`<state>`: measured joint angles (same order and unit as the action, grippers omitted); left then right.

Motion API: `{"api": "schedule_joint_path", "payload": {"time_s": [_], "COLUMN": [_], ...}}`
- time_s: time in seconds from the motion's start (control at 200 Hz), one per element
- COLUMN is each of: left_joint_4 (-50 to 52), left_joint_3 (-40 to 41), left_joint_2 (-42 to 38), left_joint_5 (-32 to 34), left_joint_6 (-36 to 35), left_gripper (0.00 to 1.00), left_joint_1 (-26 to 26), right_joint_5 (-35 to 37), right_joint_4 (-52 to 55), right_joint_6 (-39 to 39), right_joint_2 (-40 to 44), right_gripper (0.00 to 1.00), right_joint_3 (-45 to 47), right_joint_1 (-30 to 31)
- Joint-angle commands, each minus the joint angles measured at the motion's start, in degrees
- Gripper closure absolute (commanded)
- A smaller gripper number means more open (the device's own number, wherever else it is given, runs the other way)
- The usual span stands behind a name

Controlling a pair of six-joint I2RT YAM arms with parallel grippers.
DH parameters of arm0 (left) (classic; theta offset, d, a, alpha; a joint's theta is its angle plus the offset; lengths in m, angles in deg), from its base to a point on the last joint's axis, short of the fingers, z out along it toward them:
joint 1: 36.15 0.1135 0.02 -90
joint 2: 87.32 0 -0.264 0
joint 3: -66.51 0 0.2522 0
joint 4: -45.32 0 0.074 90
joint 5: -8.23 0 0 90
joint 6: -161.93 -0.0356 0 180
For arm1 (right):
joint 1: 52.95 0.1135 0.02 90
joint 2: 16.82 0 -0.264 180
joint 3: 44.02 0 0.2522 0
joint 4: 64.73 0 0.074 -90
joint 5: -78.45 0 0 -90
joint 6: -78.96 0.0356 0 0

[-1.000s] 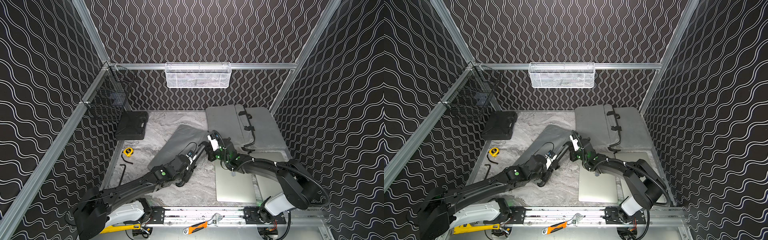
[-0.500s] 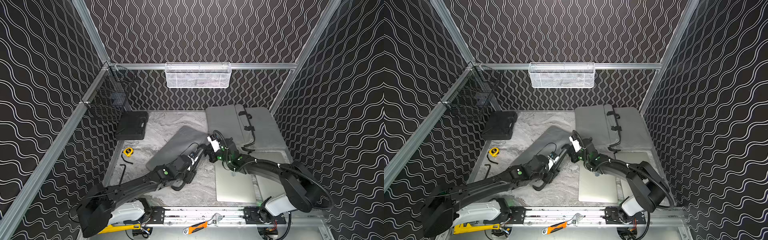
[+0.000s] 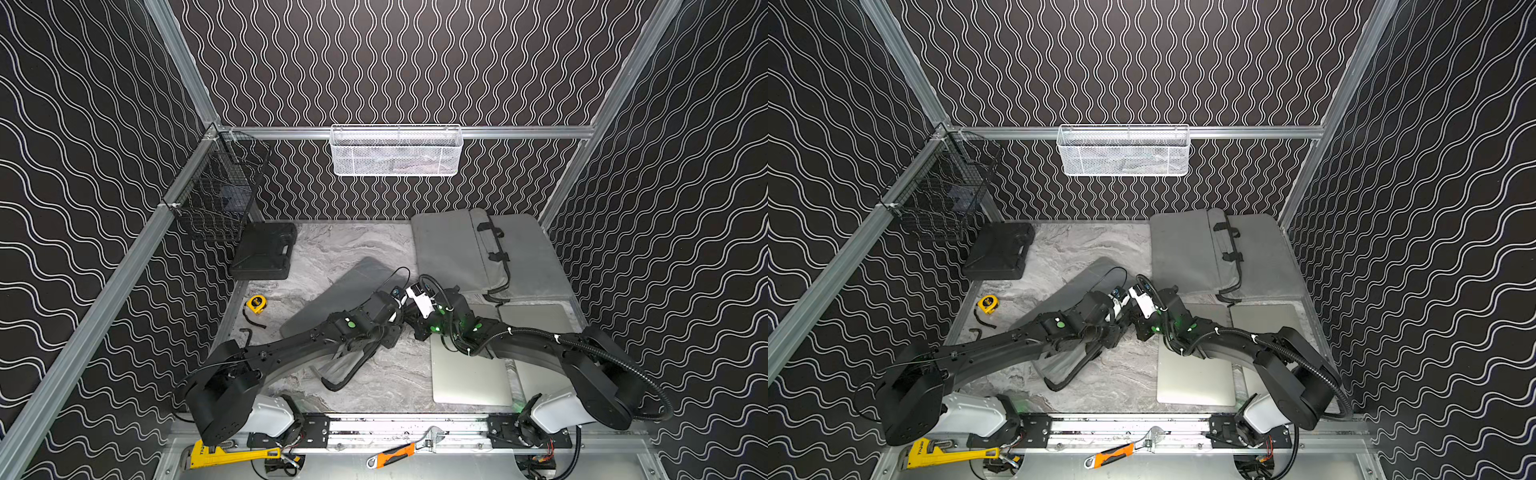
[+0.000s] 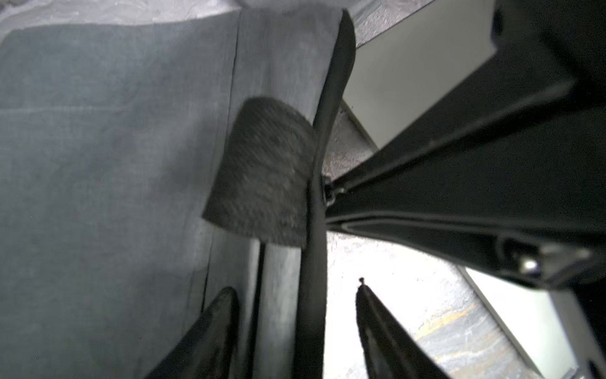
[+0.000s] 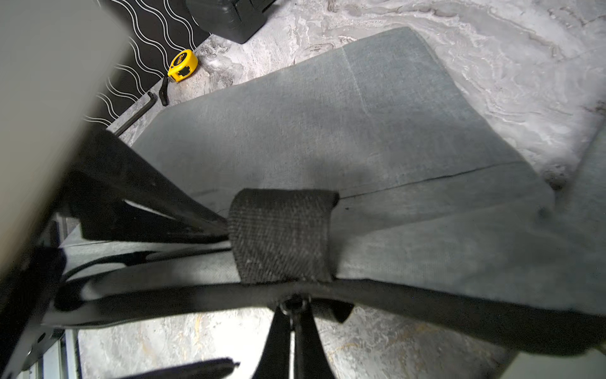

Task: Open the zippered laptop bag and take out the laptop
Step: Unzip the zipper on the zippered laptop bag.

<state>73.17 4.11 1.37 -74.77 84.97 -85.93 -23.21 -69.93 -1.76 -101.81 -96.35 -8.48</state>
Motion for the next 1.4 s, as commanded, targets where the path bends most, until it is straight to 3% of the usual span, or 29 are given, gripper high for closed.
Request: {"api": "schedule_joint_path", "payload": {"time_s": [0.0, 0.125, 0.23, 0.541, 0.891, 1.086, 1.121, 1.261, 1.321, 1.391], "left_joint_4": [-2.6, -1.6, -1.2, -1.2, -4.6, -4.3, -4.3, -2.8, -2.7, -2.4], "left_joint_3": [-1.1, -1.9, -1.6, 1.7, 10.1, 11.6, 11.3, 8.3, 7.0, 5.1], "left_joint_2": [0.8, 1.7, 1.4, -4.0, -12.8, -14.3, -14.0, -12.0, -11.8, -11.1], "left_joint_5": [-1.0, -1.4, -1.0, -1.8, -6.3, -6.3, -6.1, -5.8, -5.6, -4.5], "left_joint_6": [-2.5, -3.7, -4.2, -5.3, -5.7, -5.0, -4.8, -3.7, -3.6, -3.9], "left_gripper": [0.55, 0.85, 1.00, 1.00, 1.00, 1.00, 0.93, 0.51, 0.41, 0.36], "left_joint_1": [0.3, 0.3, 0.2, 0.2, 0.2, 0.2, 0.2, 0.2, 0.2, 0.2], "right_joint_5": [0.0, 3.6, 7.9, 14.5, 10.9, 4.6, 3.4, 0.0, -0.4, -0.4], "right_joint_4": [-5.7, -4.3, -3.1, -0.4, 0.6, 0.2, -0.8, -4.4, -4.7, -4.1], "right_joint_6": [0.2, 0.2, 0.6, 0.5, 1.4, 0.6, 0.7, 1.5, 1.2, 0.6], "right_joint_2": [1.0, 1.7, 2.3, 3.0, 2.5, 1.8, 2.1, 3.8, 4.7, 5.3], "right_gripper": [1.00, 1.00, 1.00, 1.00, 1.00, 1.00, 1.00, 1.00, 1.00, 1.00], "right_joint_3": [0.2, 0.0, -0.2, -0.9, -2.5, -3.5, -3.1, 0.2, 1.1, 1.7], "right_joint_1": [0.1, 0.1, 0.1, -2.2, -11.1, -12.2, -12.1, -11.3, -10.4, -9.1]}}
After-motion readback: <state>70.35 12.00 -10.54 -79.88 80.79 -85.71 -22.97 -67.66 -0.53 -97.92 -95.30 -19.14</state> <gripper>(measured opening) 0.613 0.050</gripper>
